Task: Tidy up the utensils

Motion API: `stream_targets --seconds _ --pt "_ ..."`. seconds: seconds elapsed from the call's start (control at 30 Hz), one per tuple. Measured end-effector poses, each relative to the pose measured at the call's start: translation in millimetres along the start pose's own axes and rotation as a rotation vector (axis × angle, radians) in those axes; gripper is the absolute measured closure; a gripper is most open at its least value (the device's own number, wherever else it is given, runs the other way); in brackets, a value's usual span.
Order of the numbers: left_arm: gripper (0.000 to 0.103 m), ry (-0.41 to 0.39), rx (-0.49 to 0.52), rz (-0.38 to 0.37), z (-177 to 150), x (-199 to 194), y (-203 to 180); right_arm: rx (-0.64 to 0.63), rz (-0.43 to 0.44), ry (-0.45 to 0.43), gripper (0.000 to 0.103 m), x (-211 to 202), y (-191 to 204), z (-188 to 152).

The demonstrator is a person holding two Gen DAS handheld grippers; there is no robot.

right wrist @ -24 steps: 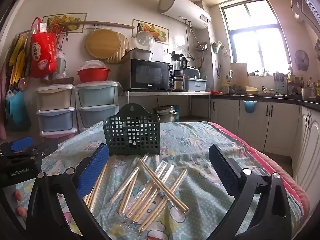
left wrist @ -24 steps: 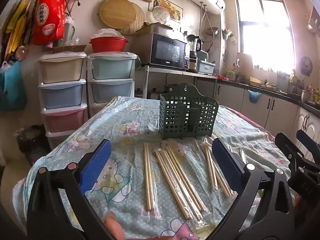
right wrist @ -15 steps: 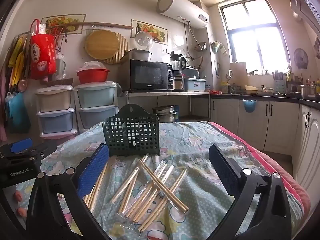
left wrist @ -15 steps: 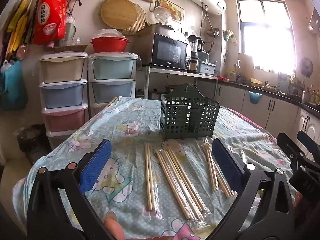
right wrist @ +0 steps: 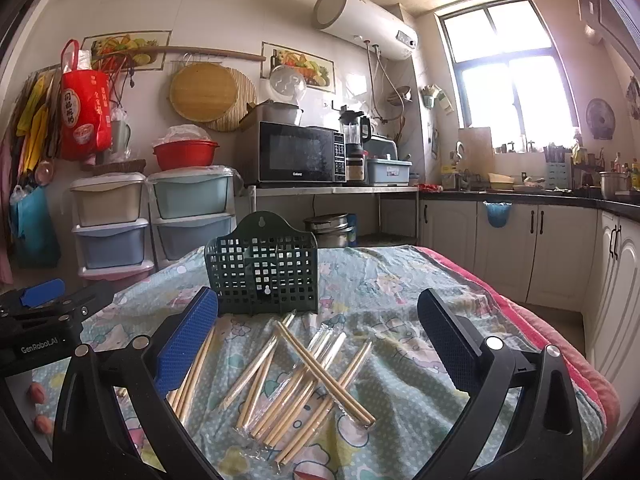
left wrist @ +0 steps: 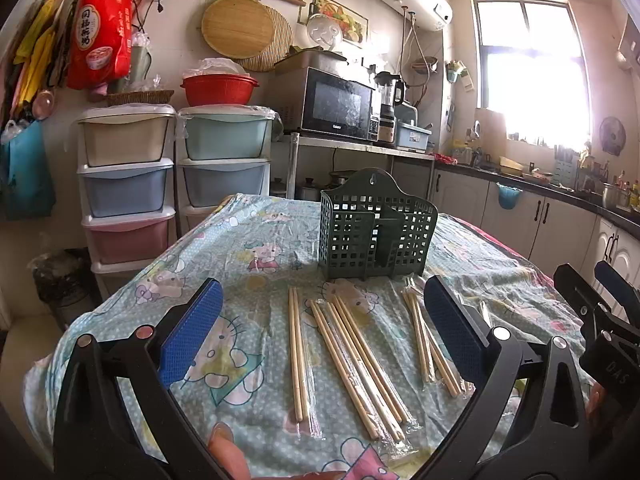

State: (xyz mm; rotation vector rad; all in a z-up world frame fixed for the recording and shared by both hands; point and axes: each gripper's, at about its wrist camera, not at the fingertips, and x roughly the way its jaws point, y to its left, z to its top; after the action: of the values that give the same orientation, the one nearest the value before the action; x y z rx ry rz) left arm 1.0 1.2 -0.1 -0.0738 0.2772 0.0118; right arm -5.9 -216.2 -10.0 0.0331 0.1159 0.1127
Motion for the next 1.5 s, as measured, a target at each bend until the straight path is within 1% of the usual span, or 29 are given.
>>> stream_targets --seconds 0.43,1.5 --pt "0.01 0.003 0.003 -0.002 2.6 -2.1 -0.4 -0.003 -0.003 -0.007 0.006 -4.1 5.3 -0.9" --pt "0.01 0.003 -0.001 -0.006 4.1 -1.7 -2.8 0.001 0.002 -0.009 0.006 -6.5 3.9 3.1"
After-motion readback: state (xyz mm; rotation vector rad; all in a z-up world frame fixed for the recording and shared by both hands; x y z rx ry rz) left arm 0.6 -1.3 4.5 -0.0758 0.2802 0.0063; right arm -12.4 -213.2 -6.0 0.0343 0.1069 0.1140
